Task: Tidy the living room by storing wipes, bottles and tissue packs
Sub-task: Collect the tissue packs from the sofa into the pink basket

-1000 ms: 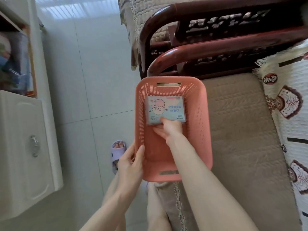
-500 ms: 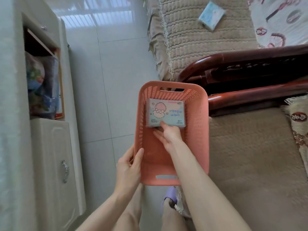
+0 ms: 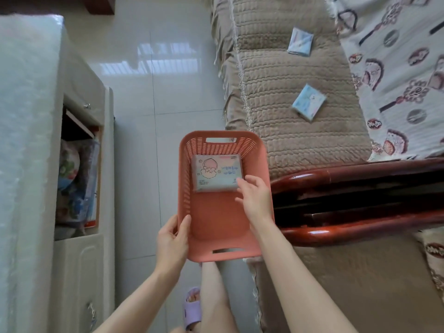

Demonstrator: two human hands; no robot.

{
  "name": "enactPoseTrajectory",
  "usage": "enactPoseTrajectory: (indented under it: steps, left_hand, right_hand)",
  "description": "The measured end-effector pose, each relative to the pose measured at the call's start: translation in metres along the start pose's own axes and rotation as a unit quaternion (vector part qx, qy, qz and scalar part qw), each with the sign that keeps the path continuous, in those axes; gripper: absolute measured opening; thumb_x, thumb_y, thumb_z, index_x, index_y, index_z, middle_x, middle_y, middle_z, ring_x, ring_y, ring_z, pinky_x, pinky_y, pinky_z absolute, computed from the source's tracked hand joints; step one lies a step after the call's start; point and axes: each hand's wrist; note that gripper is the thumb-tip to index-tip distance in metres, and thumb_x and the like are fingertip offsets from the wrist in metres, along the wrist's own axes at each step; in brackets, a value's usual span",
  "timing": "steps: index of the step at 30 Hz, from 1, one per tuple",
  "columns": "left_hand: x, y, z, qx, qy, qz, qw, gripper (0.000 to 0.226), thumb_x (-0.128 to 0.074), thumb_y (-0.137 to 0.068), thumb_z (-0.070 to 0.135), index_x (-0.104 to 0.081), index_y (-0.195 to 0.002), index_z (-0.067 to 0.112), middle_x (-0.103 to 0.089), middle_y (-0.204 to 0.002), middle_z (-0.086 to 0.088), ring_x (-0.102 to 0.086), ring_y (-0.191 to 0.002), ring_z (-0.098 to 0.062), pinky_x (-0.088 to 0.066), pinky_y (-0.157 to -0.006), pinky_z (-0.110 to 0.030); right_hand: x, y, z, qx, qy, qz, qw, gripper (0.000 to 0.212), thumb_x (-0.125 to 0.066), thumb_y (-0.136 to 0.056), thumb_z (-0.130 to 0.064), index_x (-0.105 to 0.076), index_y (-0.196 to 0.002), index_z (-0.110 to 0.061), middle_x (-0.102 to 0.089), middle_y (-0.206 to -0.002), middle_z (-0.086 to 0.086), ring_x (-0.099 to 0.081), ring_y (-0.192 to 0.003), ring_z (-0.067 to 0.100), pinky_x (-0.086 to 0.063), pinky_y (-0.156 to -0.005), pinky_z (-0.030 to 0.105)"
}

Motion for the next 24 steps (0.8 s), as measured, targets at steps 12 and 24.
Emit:
enactPoseTrajectory:
  steps: [12,24]
  left_hand:
    - [-0.083,-0.146,0.107,-0.007,-0.017,0.015,1.0,0.026,-0.052,-0.098,0.012,-0.064,-0.076,0.018,-0.061,-0.077,-0.005,-0.051,-0.073,-0.018,-0.044,-0.069,-0.034]
    - [-0.172,-0.305,0.205,0.021,-0.049,-0.047,0.997,0.021,-0.052,-0.098,0.014,-0.066,-0.083,0.017,-0.064,-0.084,-0.01,-0.055,-0.079,-0.021,-0.046,-0.074,-0.037]
  right_hand:
    - [0.019,-0.154,-0.124,0.045,-0.071,0.029,0.996,0.024,-0.065,-0.09,-0.016,-0.057,-0.112,-0.013,-0.068,-0.095,-0.001,-0.066,-0.081,0.004,-0.055,-0.064,0.019]
    - [0.046,-0.317,-0.178,-0.037,-0.132,0.16,0.978,0.028,-0.066,-0.088,-0.018,-0.056,-0.114,-0.013,-0.065,-0.1,-0.001,-0.064,-0.087,0.007,-0.051,-0.064,0.021]
Point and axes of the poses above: each hand's wrist, its own y-axis away from the middle knuckle, its own x-axis out of the back of the hand, z = x × y
